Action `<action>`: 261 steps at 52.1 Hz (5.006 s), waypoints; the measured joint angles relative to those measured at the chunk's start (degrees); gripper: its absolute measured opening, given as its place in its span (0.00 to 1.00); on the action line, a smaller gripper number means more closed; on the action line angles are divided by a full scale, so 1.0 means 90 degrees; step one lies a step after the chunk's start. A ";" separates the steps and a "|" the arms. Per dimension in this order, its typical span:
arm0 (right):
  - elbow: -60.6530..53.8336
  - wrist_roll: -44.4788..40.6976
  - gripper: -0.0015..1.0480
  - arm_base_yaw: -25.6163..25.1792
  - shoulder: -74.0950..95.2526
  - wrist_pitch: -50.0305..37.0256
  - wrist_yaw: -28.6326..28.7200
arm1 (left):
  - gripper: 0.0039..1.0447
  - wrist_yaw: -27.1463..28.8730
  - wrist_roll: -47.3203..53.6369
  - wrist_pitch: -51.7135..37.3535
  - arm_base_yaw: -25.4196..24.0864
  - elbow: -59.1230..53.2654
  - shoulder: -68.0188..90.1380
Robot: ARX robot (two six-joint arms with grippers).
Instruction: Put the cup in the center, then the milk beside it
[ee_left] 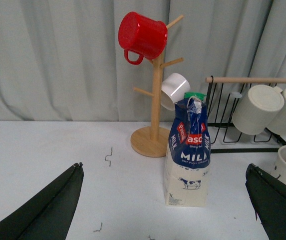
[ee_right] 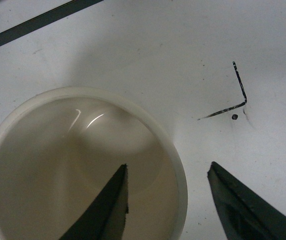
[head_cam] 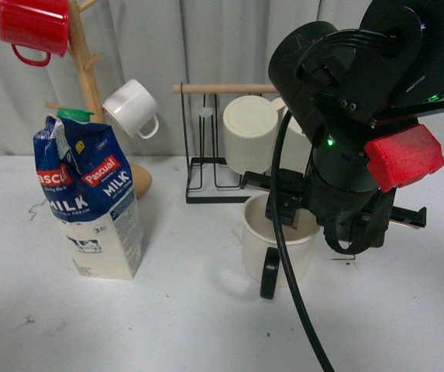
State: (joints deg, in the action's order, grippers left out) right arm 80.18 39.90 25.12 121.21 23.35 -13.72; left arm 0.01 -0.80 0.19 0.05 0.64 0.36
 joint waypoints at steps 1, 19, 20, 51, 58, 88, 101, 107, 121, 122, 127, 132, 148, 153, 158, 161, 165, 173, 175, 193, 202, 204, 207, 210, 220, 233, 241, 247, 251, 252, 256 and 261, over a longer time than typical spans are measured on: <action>0.0000 0.0002 0.52 0.0000 0.0007 -0.0019 0.0000 | 0.94 0.0000 0.0000 0.0002 0.0000 0.0000 0.0000; -0.0714 -0.0090 0.93 -0.0002 -0.0833 -0.0729 0.0364 | 0.94 0.0000 0.0000 0.0000 0.0000 0.0000 0.0000; -0.0828 -0.0095 0.94 -0.0007 -0.1042 -0.0852 0.0401 | 0.94 0.0000 0.0002 0.0002 0.0000 0.0000 0.0000; -0.5612 -0.3745 0.48 -0.0886 -0.6545 -0.6462 -0.0532 | 0.94 0.0000 0.0000 0.0002 0.0000 0.0000 0.0000; -0.6538 -0.4233 0.24 -0.1212 -0.7133 -0.6569 -0.0083 | 0.94 -0.0002 0.0000 0.0000 0.0000 0.0000 0.0000; -0.8837 -0.4413 0.02 -0.2793 -1.1077 -0.5003 0.1520 | 0.94 0.0000 0.0000 0.0002 0.0000 0.0000 0.0000; -0.8837 -0.4413 0.02 -0.2793 -1.1604 -0.4464 0.1520 | 0.94 0.0000 0.0000 0.0002 0.0000 0.0000 0.0000; -0.8837 -0.4415 0.02 -0.2793 -1.1851 -0.4243 0.1523 | 0.94 0.0000 0.0000 0.0002 0.0000 0.0000 0.0000; -0.8837 -0.4413 0.02 -0.2793 -1.2308 -0.3784 0.1520 | 0.94 0.0000 0.0000 0.0002 0.0000 0.0000 0.0000; -0.8837 -0.4415 0.02 -0.2793 -1.2335 -0.3750 0.1523 | 0.94 0.0000 0.0000 0.0002 0.0000 0.0000 0.0000; -0.8830 -0.4413 0.02 -0.2793 -1.2582 -0.3373 0.1520 | 0.94 0.0000 0.0000 0.0002 0.0000 0.0000 0.0000; -0.8833 -0.4418 0.02 -0.2793 -1.3454 -0.2625 0.1528 | 0.94 0.0000 0.0000 0.0007 0.0000 0.0000 0.0000; -0.8835 -0.4420 0.23 -0.2793 -1.3440 -0.2572 0.1523 | 0.94 0.0000 0.0000 0.0002 0.0000 0.0000 0.0000; -0.8835 -0.4418 0.38 -0.2793 -1.3440 -0.2572 0.1523 | 0.94 0.0000 0.0000 0.0000 0.0000 0.0000 0.0000; -0.8835 -0.4420 0.55 -0.2793 -1.3440 -0.2572 0.1520 | 0.94 -0.0389 -0.0185 0.1180 -0.0182 0.0408 0.0403; -0.8835 -0.4418 0.68 -0.2793 -1.3440 -0.2574 0.1530 | 0.94 -0.0738 -0.0304 0.2096 -0.0471 0.1032 0.1343; -0.8835 -0.4420 0.78 -0.2793 -1.3440 -0.2574 0.1525 | 0.94 -0.1059 -0.0379 0.2203 -0.0777 0.1445 0.1834; -0.8835 -0.4418 0.94 -0.2793 -1.3440 -0.2577 0.1528 | 0.94 -0.1200 -0.0379 0.0622 -0.0945 0.2057 0.2936; -0.8835 -0.4418 0.93 -0.2793 -1.3440 -0.2574 0.1528 | 0.94 -0.1205 -0.0386 0.0206 -0.0831 0.2123 0.3378; -0.8835 -0.4420 0.94 -0.2793 -1.3440 -0.2574 0.1528 | 0.94 -0.1178 0.0000 -0.2650 0.0114 0.3582 0.7349; -0.8835 -0.4418 0.94 -0.2793 -1.3440 -0.2574 0.1528 | 0.94 -0.1316 0.0279 -0.2650 0.0151 0.4262 0.8981; -0.8835 -0.4420 0.94 -0.2793 -1.3440 -0.2572 0.1528 | 0.94 -0.1345 0.0308 -0.2650 0.0151 0.4357 0.9122; -0.8835 -0.4420 0.94 -0.2793 -1.3440 -0.2572 0.1525 | 0.94 -0.1350 0.0367 -0.2625 0.0131 0.4665 0.9445; -0.8835 -0.4418 0.94 -0.2793 -1.3440 -0.2574 0.1528 | 0.94 -0.1362 0.0435 -0.2611 0.0131 0.4898 0.9639; -0.8835 -0.4420 0.94 -0.2793 -1.3440 -0.2574 0.1525 | 0.94 -0.1685 0.0471 -0.2276 0.0107 0.5190 1.0025; -0.8835 -0.4420 0.94 -0.2793 -1.3440 -0.2572 0.1528 | 0.94 -0.1644 0.0447 -0.2016 0.0240 0.5367 1.0365; -0.8835 -0.4418 0.94 -0.2793 -1.3440 -0.2574 0.1525 | 0.94 -0.1464 0.0469 -0.1882 0.0447 0.5433 1.0547; -0.8835 -0.4418 0.94 -0.2793 -1.3440 -0.2574 0.1525 | 0.94 -0.1197 0.0554 -0.1722 0.0568 0.5540 1.0863; -0.8835 -0.4418 0.94 -0.2793 -1.3440 -0.2574 0.1525 | 0.94 -0.1054 0.0593 -0.1642 0.0580 0.5603 1.0996; -0.8835 -0.4418 0.94 -0.2793 -1.3440 -0.2574 0.1528 | 0.94 -0.1010 0.0593 -0.1625 0.0605 0.5642 1.1033; -0.8835 -0.4420 0.94 -0.2793 -1.3440 -0.2572 0.1528 | 0.93 -0.0901 0.0593 -0.1634 0.0610 0.5741 1.1089; -0.8835 -0.4418 0.94 -0.2793 -1.3440 -0.2574 0.1525 | 0.77 -0.0818 0.0568 -0.1642 0.0634 0.5763 1.1091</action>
State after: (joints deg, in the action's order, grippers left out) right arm 0.67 0.14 -0.01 0.25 0.19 0.01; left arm -7.35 4.32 -14.59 5.76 52.51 100.18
